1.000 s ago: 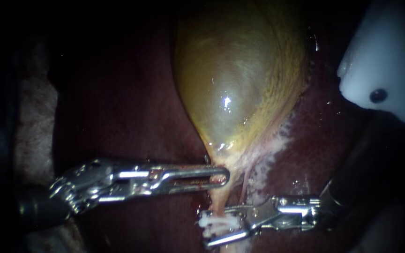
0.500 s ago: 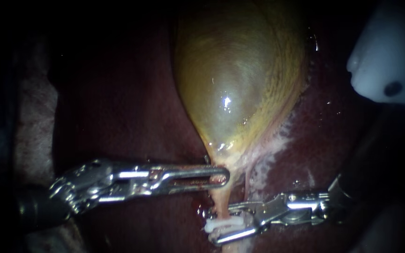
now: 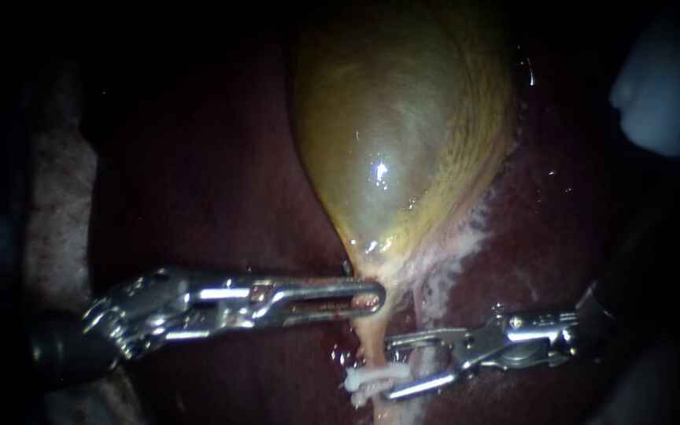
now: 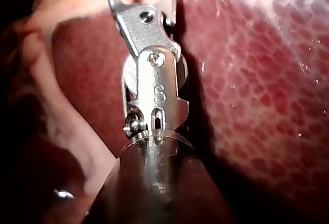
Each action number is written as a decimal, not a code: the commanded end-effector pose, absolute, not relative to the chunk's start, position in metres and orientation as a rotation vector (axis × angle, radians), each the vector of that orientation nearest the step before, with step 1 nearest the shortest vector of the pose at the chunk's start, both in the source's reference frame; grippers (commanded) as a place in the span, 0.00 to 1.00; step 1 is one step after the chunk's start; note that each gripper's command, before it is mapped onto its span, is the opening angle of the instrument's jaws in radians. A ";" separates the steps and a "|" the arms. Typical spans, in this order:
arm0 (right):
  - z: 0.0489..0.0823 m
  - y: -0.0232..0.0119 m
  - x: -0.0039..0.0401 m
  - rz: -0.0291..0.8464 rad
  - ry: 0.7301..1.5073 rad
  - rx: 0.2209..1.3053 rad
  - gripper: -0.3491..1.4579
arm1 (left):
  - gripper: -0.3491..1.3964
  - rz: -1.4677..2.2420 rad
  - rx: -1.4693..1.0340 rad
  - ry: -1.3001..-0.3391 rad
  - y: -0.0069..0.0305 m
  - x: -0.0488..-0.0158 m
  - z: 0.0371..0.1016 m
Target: Going back second clip left tube
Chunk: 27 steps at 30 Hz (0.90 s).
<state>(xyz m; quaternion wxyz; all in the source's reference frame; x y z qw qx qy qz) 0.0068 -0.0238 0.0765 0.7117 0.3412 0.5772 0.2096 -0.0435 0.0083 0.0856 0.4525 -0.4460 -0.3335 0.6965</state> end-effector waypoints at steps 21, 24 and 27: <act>0.0720 -0.0185 -0.0018 0.274 1.428 0.450 0.46 | 0.00 1.721 -1.102 -0.824 0.0083 -0.0435 0.0857; 0.0714 -0.0179 -0.0028 0.272 1.447 0.425 0.46 | 0.00 1.721 -1.102 -0.824 0.0083 -0.0435 0.0857; 0.0711 -0.0176 -0.0036 0.271 1.454 0.415 0.46 | 0.00 1.721 -1.103 -0.824 0.0084 -0.0435 0.0858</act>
